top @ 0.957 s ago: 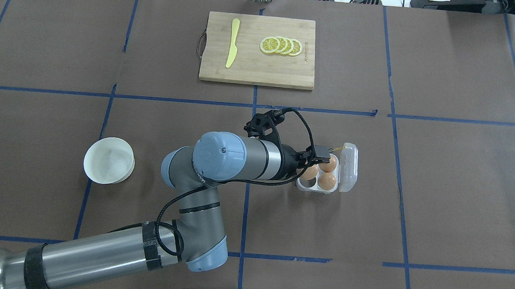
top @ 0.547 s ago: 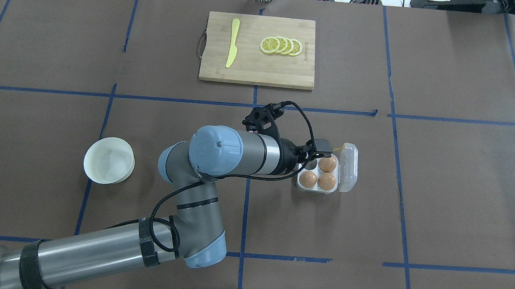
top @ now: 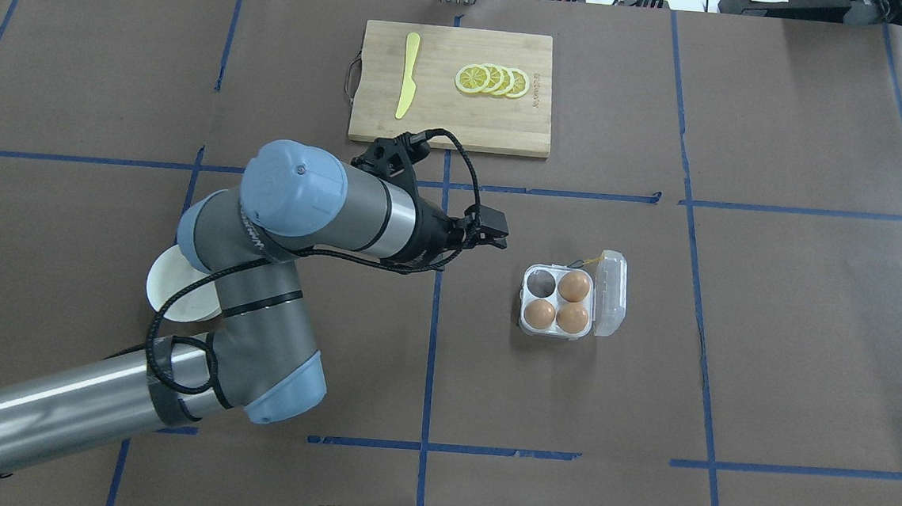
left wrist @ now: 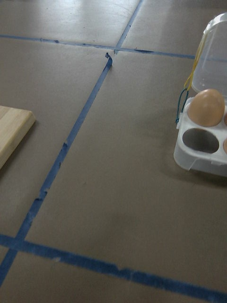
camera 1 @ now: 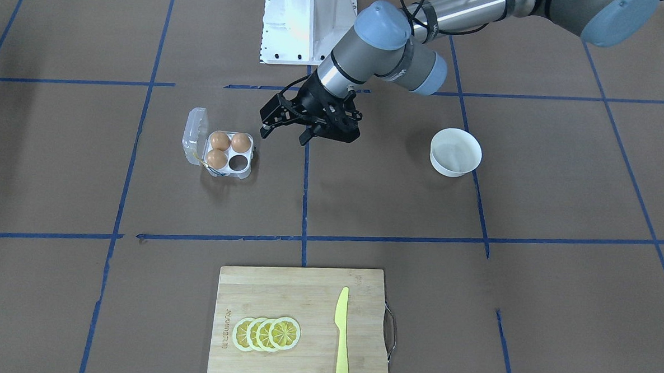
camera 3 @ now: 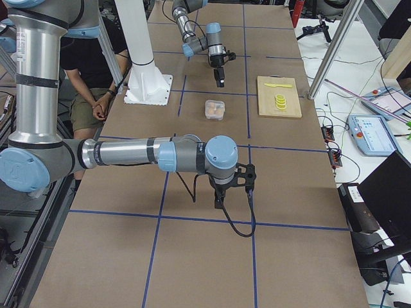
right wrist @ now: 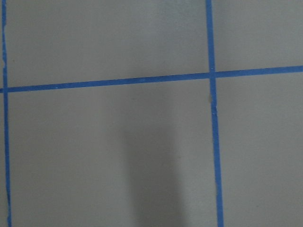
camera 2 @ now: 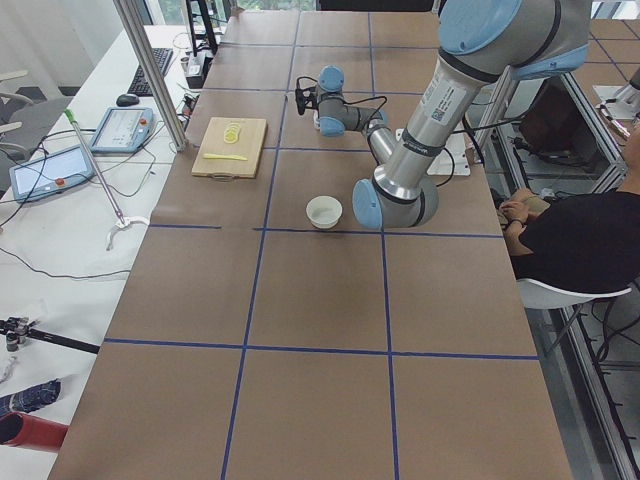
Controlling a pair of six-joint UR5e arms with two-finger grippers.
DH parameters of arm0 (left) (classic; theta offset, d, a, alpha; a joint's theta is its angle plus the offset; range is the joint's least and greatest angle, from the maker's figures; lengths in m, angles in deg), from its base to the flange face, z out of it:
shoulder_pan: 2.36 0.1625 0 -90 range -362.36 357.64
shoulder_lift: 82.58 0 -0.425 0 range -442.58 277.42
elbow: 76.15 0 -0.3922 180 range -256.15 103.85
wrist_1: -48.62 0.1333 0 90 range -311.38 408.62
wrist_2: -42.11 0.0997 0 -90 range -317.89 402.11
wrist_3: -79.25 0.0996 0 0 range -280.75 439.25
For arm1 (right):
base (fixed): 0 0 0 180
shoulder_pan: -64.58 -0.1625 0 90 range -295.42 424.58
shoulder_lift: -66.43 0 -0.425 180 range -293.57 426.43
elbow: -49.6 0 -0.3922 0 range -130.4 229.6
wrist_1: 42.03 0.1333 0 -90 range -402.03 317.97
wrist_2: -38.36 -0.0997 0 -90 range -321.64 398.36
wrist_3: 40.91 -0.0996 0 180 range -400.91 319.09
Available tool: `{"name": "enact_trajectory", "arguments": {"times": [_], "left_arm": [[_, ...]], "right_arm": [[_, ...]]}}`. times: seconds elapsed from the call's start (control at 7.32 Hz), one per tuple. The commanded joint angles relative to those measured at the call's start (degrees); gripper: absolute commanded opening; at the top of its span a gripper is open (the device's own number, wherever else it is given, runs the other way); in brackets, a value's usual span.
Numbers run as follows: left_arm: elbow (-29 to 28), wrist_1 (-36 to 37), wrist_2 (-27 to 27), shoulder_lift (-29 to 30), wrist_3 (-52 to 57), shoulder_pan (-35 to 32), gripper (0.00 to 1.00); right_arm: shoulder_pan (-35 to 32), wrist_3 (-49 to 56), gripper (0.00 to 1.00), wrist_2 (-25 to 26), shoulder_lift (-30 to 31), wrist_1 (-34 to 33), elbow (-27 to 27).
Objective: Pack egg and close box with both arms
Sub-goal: 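Withdraw the left gripper from the carton while the right arm approaches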
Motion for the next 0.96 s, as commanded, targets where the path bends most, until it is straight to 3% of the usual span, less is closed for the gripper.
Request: {"name": "enact_trajectory", "arguments": {"times": [0.0, 0.27, 0.55, 0.68, 0.82], "left_arm": [[12.5, 17.4, -1.9, -3.6, 7.5, -4.4, 1.00], [18.4, 28.4, -2.4, -4.5, 12.8, -10.9, 1.00], [22.7, 32.4, -2.8, -7.5, 18.4, -14.4, 1.00], [23.7, 32.4, -2.8, -8.9, 19.0, -16.2, 1.00], [23.7, 32.6, -3.0, -9.2, 20.6, -17.7, 1.00]], "right_arm": [[7.3, -18.4, 1.00, -0.1, 0.4, 11.0, 3.1], [20.3, -46.6, 1.00, 2.9, 0.4, 32.8, 2.7], [32.9, -59.7, 0.99, 12.4, 0.4, 42.7, 2.8], [36.9, -61.9, 0.87, 13.4, 0.3, 44.5, 2.8], [39.7, -62.2, 0.54, 13.6, -0.3, 44.7, 3.1]]}}
